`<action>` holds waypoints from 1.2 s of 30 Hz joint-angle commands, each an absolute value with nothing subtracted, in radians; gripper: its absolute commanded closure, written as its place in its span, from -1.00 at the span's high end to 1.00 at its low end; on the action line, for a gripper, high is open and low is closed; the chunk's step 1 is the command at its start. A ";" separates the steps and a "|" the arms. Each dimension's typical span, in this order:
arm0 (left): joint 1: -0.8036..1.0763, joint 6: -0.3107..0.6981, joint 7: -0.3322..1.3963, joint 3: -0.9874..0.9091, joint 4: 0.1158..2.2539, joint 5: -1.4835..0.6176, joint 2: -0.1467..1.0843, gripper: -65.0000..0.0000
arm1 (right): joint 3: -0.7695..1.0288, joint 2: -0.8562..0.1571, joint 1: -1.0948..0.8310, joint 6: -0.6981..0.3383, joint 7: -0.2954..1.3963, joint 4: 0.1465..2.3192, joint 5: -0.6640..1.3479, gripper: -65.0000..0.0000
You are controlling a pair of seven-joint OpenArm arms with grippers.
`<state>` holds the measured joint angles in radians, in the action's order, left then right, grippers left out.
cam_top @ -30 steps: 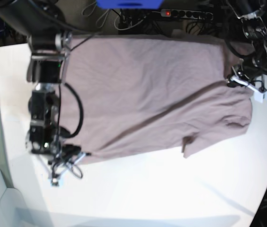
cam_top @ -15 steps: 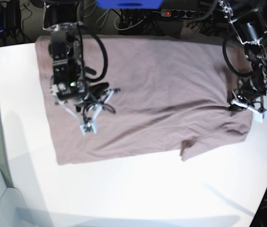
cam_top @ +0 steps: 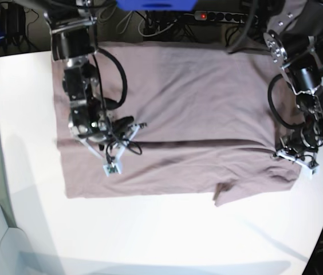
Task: Layout the t-shirt on the table in an organized manner, then fold the t-shirt properly
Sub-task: 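Grasp the shirt shoulders with both grippers and smooth it flat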
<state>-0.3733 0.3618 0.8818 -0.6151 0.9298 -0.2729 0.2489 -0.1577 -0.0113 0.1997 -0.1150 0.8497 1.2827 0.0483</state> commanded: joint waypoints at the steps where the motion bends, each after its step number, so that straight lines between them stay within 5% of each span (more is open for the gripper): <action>1: -0.410 0.363 0.871 -0.616 0.952 -0.286 0.263 -1.00 | -0.150 -0.022 0.213 -0.102 0.928 1.219 0.002 -1.00; 8: -0.406 0.364 0.967 -0.619 1.148 -0.506 0.271 -1.00 | 0.004 -0.028 0.343 -0.102 0.885 1.063 0.002 -1.00; 17: -0.136 0.357 1.147 -0.616 1.511 -0.730 0.252 -1.00 | 0.044 -0.028 0.337 -0.107 0.905 1.194 0.002 -1.00; 26: 0.093 0.360 1.147 -0.616 1.535 -0.584 0.148 -1.00 | 0.036 -0.005 0.286 -0.110 1.116 1.583 0.005 -1.00; 36: 0.019 0.361 1.023 -0.616 1.414 -0.329 0.130 -1.00 | -0.005 -0.021 0.163 -0.160 1.165 1.741 0.005 -1.00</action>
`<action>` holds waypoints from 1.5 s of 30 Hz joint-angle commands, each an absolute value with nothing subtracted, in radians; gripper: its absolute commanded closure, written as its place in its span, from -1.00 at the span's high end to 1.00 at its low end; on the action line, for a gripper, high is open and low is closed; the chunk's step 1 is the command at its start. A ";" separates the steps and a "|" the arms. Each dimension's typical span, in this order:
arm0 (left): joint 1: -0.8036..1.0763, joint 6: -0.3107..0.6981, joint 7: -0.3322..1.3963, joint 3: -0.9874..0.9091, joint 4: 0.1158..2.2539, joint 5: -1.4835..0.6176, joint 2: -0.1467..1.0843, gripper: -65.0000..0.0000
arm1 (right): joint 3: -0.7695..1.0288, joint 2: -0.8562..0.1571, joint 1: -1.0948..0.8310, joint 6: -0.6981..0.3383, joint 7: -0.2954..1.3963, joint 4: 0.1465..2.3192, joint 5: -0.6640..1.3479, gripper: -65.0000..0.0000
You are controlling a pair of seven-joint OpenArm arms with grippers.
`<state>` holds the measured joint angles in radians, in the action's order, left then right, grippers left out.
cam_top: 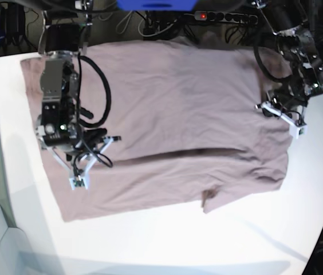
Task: Layout the t-shirt on the table in an organized manner, then fold the t-shirt properly
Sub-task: 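Grasp the shirt shoulders with both grippers and smooth it flat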
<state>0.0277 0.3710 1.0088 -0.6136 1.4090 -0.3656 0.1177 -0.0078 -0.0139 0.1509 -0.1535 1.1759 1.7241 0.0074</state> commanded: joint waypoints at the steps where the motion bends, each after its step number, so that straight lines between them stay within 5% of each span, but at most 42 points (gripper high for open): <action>1: 0.001 0.361 1.006 -0.616 1.382 -0.317 0.147 -1.00 | -0.005 -0.024 0.151 -0.160 1.162 1.744 0.005 -1.00; 7: -0.143 0.361 0.906 -0.610 1.145 -0.266 0.232 -1.00 | 0.001 -0.085 0.094 -0.160 1.162 1.764 0.005 -1.00; 14: -0.366 0.361 0.745 -0.395 0.934 -0.246 0.354 -1.00 | 0.004 -0.119 0.065 -0.160 1.165 1.770 0.002 -1.00; 23: -0.535 0.361 0.819 -0.354 0.957 -0.265 0.395 -1.00 | 0.005 -0.119 0.051 -0.160 1.161 1.770 0.001 -1.00; 33: -0.156 0.352 1.030 -0.355 1.353 -0.340 0.390 -1.00 | 0.082 -0.120 0.051 -0.160 1.090 1.656 0.001 -1.00; 45: 0.002 0.354 0.932 -0.344 1.343 -0.331 0.390 -1.00 | 0.079 -0.082 0.051 -0.160 1.035 1.558 0.001 -1.00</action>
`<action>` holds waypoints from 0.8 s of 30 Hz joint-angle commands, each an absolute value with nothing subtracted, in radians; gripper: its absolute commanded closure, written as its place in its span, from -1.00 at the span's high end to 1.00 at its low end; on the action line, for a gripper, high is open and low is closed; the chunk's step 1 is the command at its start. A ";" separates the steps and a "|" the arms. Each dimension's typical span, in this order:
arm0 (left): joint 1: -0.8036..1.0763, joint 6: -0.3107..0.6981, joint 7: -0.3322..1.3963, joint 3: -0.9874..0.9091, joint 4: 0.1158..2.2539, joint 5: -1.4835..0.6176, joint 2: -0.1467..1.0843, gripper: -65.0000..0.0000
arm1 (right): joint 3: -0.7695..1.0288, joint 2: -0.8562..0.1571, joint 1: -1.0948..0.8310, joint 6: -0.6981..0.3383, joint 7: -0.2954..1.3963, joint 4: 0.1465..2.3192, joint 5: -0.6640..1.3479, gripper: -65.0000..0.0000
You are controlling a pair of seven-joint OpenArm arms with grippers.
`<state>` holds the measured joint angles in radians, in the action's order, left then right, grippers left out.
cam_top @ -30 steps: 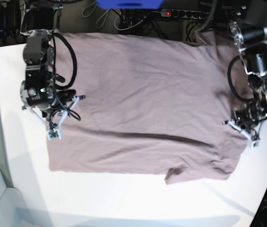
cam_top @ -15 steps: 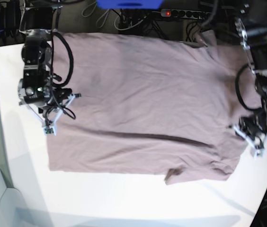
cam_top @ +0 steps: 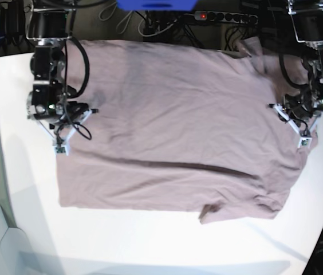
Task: Layout the t-shirt on the table in an organized manner, then fold the t-shirt properly
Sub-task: 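Grasp the shirt shoulders with both grippers and smooth it flat, then lift the shirt with both grippers and drag it toward the left gripper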
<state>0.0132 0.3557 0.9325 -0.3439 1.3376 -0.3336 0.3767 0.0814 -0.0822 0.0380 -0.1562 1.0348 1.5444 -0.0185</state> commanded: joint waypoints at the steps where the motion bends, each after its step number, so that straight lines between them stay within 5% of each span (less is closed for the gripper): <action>1: -0.005 0.354 0.908 -0.344 1.313 -0.331 0.390 -1.00 | 0.079 -0.074 0.051 -0.160 1.038 1.558 0.001 -1.00; 11: -0.231 0.360 0.707 -0.231 0.869 -0.331 0.410 -1.00 | 0.016 -0.018 -0.035 -0.160 1.043 1.567 0.001 -1.00; 24: -0.542 0.351 0.636 -0.088 0.722 -0.331 0.415 -1.00 | -0.271 0.134 -0.108 -0.160 1.044 1.583 0.001 -1.00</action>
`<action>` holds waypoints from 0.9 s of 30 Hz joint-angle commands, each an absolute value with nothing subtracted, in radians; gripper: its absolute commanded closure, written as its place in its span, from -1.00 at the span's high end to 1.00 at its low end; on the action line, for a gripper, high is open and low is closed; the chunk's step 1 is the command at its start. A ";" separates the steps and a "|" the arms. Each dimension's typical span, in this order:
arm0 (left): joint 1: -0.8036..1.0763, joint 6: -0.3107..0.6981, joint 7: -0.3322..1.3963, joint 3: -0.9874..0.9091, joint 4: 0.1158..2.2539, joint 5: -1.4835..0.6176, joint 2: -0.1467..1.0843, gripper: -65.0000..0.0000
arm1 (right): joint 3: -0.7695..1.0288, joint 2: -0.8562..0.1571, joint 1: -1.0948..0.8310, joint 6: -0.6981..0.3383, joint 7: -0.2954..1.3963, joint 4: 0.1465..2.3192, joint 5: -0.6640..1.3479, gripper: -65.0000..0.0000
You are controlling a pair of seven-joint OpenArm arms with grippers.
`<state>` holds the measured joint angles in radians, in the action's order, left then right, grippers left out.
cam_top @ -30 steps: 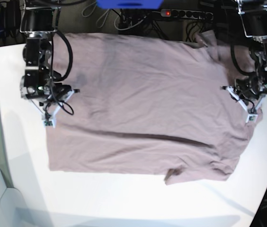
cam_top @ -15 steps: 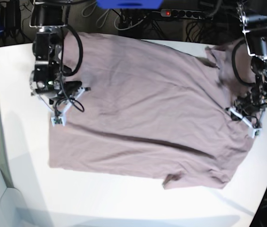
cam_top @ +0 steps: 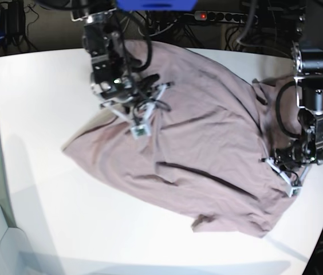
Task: Layout the t-shirt on the table in an organized manner, then fold the t-shirt properly
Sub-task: 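Lift the shirt with both grippers and drag it toward the left gripper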
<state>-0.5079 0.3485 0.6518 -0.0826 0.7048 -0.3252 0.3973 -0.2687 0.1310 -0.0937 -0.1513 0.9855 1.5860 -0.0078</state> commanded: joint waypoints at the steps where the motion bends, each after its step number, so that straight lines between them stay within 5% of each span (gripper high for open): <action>1: -0.552 0.351 0.636 -0.090 0.722 -0.332 0.418 -1.00 | -0.306 0.142 -0.116 -0.160 1.044 1.593 0.001 -1.00; 7: -0.591 0.361 0.648 -0.171 0.771 -0.341 0.447 -1.00 | -0.441 0.143 -0.153 -0.160 1.044 1.718 0.001 -1.00; 14: -0.475 0.363 0.819 -0.401 1.075 -0.343 0.421 -1.00 | -0.429 0.084 -0.165 -0.160 1.044 1.903 0.001 -1.00; 27: -0.081 0.358 0.970 -0.185 1.630 -0.340 0.059 -1.00 | -0.194 0.007 -0.137 -0.162 1.043 1.926 0.004 -1.00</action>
<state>-0.0513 0.3614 0.9981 -0.1741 1.6073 -0.3340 0.0441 -0.1917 0.0010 -0.1478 -0.1562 1.0607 1.9060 -0.0029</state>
